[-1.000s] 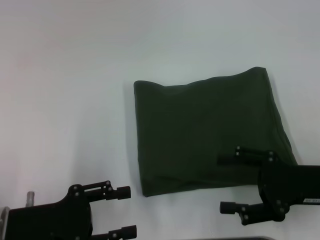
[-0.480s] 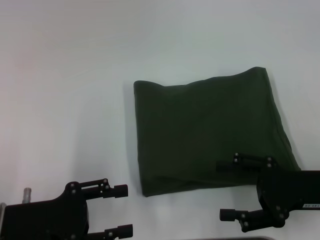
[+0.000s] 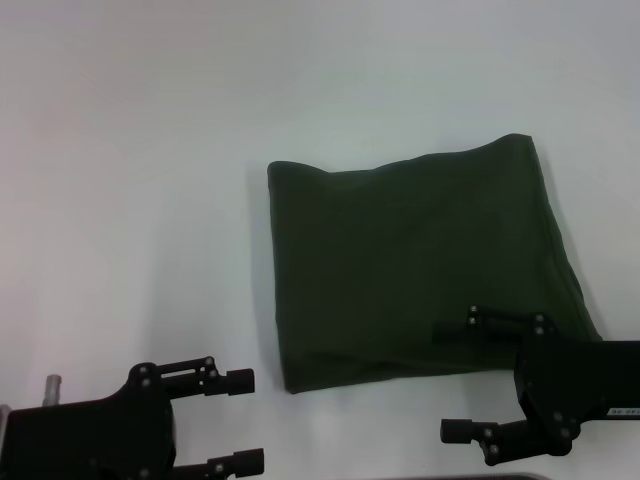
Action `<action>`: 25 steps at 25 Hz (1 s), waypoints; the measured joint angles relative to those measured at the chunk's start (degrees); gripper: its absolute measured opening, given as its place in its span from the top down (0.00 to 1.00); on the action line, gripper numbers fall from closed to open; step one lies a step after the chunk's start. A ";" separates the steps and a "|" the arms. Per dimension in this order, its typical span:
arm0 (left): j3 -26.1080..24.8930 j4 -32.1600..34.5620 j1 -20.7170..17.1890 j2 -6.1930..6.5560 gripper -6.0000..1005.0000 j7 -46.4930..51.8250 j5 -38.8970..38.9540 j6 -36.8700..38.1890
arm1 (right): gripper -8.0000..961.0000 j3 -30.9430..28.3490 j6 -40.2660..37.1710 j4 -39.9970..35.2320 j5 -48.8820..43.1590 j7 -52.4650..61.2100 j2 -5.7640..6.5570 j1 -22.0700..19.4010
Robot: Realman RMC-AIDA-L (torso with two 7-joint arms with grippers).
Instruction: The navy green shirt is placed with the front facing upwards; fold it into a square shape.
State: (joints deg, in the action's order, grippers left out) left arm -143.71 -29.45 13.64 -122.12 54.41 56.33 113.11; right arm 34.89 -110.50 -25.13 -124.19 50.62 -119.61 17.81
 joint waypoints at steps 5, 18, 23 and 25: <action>0.01 -0.01 -0.04 0.16 0.31 0.00 0.00 0.07 | 0.03 0.00 -0.04 0.00 0.00 0.00 0.00 -0.05; 0.01 -0.08 -0.27 0.14 0.31 0.00 0.00 0.09 | 0.03 0.15 0.09 0.00 0.01 0.02 0.00 -0.15; 0.01 -0.02 -0.21 0.14 0.31 0.00 0.00 0.01 | 0.03 0.64 0.43 0.00 0.00 0.21 -0.08 -0.25; 0.01 0.05 -0.20 0.14 0.31 -0.01 0.00 -0.06 | 0.03 0.64 0.47 0.00 0.01 0.27 -0.09 -0.25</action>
State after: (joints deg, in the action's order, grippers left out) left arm -143.70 -29.40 13.43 -121.99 54.40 56.33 113.05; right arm 35.53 -110.02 -25.13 -124.19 50.89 -119.70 17.56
